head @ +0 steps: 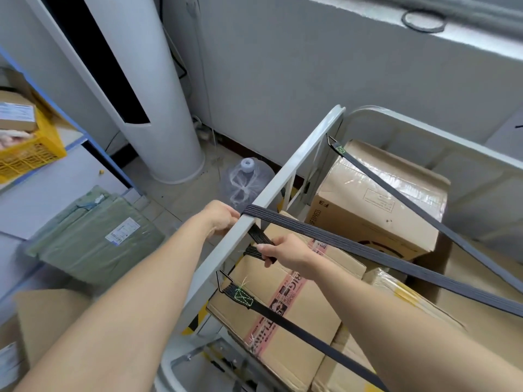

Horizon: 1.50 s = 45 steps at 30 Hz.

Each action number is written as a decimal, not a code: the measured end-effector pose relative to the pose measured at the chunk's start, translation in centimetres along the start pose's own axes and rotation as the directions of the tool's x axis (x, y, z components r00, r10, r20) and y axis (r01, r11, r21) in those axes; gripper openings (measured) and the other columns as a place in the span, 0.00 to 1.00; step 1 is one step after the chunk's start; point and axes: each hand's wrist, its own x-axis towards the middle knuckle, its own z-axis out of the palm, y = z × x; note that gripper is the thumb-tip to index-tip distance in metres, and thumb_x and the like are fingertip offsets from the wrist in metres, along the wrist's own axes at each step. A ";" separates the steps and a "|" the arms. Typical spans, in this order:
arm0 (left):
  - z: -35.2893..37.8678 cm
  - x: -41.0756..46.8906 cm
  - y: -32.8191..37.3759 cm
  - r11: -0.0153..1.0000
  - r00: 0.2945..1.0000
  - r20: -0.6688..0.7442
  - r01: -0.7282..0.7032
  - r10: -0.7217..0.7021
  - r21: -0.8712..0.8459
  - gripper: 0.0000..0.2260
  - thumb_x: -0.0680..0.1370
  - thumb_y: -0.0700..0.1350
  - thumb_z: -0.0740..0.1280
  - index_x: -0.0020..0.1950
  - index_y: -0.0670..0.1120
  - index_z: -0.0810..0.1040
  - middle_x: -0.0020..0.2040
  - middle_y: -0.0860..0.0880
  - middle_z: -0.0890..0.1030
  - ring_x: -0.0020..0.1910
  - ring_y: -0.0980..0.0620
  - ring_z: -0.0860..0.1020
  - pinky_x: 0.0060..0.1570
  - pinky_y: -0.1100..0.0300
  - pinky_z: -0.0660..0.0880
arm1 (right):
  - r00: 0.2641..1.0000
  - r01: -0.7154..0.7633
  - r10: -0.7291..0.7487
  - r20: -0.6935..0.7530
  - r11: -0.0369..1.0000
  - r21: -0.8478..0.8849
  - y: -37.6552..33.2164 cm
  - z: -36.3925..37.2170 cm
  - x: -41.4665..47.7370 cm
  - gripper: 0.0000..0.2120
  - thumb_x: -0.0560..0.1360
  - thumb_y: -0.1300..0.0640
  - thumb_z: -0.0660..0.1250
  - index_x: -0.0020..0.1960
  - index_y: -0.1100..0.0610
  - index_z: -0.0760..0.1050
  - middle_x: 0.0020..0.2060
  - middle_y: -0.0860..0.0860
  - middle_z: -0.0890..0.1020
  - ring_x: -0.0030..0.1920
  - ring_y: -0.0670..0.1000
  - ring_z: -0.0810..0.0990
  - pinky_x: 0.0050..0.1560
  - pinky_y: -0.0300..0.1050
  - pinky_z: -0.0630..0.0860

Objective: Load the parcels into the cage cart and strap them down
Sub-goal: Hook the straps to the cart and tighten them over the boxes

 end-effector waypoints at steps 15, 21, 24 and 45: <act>9.6 -15.4 9.2 0.688 0.852 0.433 -0.503 0.293 0.524 0.05 0.75 0.45 0.69 0.50 0.48 0.81 0.44 0.50 0.81 0.45 0.53 0.77 0.48 0.57 0.74 | 0.998 0.022 -0.046 -0.039 0.883 -0.468 -0.7 -9.2 -15.5 0.12 0.77 0.48 0.66 0.43 0.56 0.78 0.35 0.48 0.78 0.34 0.46 0.73 0.34 0.39 0.68; 15.5 -19.3 10.4 0.639 0.872 0.404 -0.480 0.275 0.601 0.06 0.76 0.45 0.68 0.49 0.45 0.82 0.39 0.49 0.81 0.38 0.54 0.78 0.40 0.61 0.74 | 0.958 0.024 -0.156 -0.242 0.881 -0.473 3.2 -12.2 -21.2 0.10 0.77 0.57 0.66 0.57 0.59 0.79 0.50 0.54 0.82 0.48 0.53 0.79 0.51 0.46 0.77; 18.2 -21.2 10.6 0.676 0.869 0.381 -0.487 0.315 0.553 0.07 0.78 0.44 0.67 0.52 0.42 0.81 0.40 0.49 0.82 0.38 0.55 0.79 0.40 0.63 0.74 | 0.913 0.030 -0.127 -0.388 0.969 -0.246 5.4 -13.3 -24.0 0.11 0.79 0.56 0.64 0.57 0.61 0.78 0.49 0.54 0.81 0.48 0.52 0.78 0.52 0.45 0.74; 33.7 -33.1 15.9 0.689 0.772 0.267 -0.635 0.576 0.350 0.08 0.78 0.41 0.64 0.49 0.44 0.83 0.42 0.46 0.81 0.42 0.51 0.77 0.45 0.61 0.74 | 0.816 0.290 0.358 -0.454 0.425 0.857 16.9 -17.9 -35.7 0.10 0.78 0.61 0.65 0.39 0.58 0.71 0.35 0.53 0.77 0.31 0.49 0.77 0.21 0.37 0.69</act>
